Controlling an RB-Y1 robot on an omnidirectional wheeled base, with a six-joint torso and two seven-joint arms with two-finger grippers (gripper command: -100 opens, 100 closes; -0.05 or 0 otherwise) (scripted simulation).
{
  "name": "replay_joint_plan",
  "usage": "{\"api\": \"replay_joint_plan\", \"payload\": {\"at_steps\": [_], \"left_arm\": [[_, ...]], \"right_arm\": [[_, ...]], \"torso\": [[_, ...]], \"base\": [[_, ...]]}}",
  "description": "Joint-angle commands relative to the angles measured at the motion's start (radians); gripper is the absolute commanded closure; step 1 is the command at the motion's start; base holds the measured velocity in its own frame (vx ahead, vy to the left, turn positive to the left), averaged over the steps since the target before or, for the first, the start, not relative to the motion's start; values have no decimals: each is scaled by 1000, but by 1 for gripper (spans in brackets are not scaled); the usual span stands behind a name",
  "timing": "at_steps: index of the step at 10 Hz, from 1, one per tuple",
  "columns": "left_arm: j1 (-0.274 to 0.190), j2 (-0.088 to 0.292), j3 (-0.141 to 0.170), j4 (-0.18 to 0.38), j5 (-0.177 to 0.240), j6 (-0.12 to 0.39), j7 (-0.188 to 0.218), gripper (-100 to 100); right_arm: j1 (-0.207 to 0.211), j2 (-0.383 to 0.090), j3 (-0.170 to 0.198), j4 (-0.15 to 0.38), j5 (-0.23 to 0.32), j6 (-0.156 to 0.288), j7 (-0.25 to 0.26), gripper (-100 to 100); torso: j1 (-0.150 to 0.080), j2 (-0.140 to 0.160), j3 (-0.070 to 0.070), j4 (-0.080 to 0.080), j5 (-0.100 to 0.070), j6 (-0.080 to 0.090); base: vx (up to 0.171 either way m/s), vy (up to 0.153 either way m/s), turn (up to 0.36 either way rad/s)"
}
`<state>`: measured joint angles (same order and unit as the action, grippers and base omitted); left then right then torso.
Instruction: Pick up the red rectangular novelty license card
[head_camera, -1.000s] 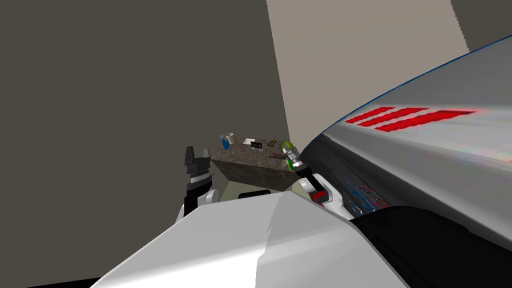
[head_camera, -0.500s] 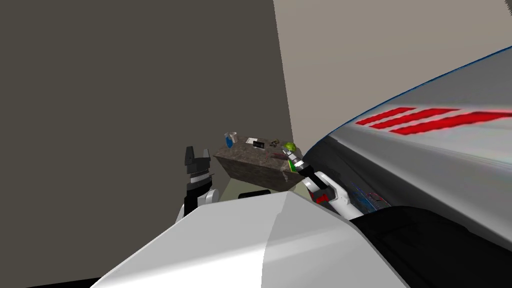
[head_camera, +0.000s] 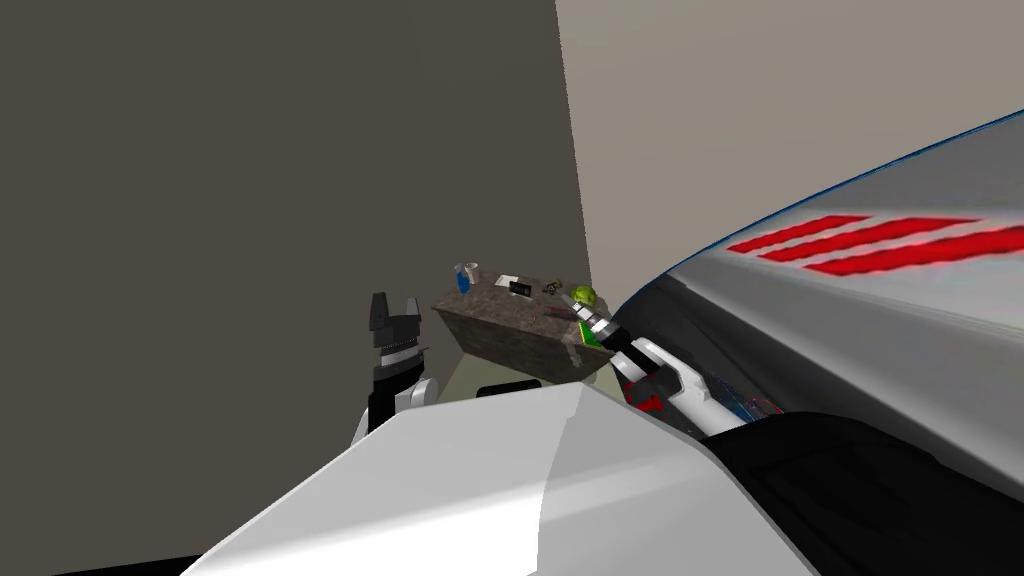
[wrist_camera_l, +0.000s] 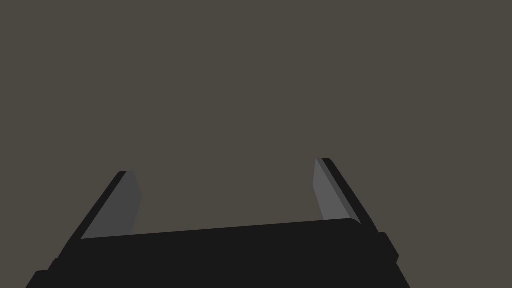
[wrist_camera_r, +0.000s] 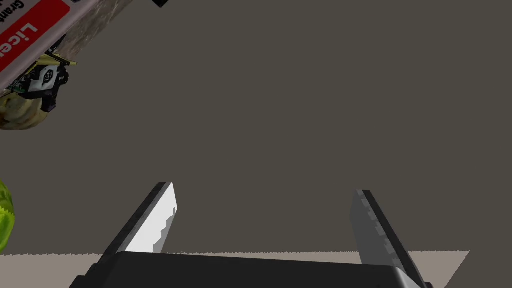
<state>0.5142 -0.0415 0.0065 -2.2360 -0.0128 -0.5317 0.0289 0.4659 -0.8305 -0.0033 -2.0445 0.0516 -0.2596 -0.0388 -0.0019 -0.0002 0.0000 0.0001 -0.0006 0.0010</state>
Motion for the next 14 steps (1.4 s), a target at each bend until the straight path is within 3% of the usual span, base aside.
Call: {"api": "replay_joint_plan", "payload": {"at_steps": [1, 8, 11, 13, 14], "left_arm": [[0, 0, 0, 0, 0, 0, 0, 0], [0, 0, 0, 0, 0, 0, 0, 0], [0, 0, 0, 0, 0, 0, 0, 0], [0, 0, 0, 0, 0, 0, 0, 0], [0, 0, 0, 0, 0, 0, 0, 0]], "right_arm": [[-1, -50, 13, 14, 1, 9, 9, -100], [-4, -234, 43, 44, 2, 20, 25, -100], [-5, -335, 82, 75, 2, 26, 41, -100], [-5, -385, 82, 75, 2, 26, 41, -100], [-5, -420, 104, 91, 2, 27, 48, -100]], "torso": [[0, 0, 0, 0, 0, 0], [-1, -1, -1, 0, 0, 0], [-1, -1, -1, 0, 0, 0], [-1, -1, -1, 0, 0, 0], [0, -1, -1, 0, 0, 0]], "base": [[-25, -23, 265], [-15, -28, 127], [-13, -27, 215], [-8, -28, 53], [-11, -19, 239]]}}
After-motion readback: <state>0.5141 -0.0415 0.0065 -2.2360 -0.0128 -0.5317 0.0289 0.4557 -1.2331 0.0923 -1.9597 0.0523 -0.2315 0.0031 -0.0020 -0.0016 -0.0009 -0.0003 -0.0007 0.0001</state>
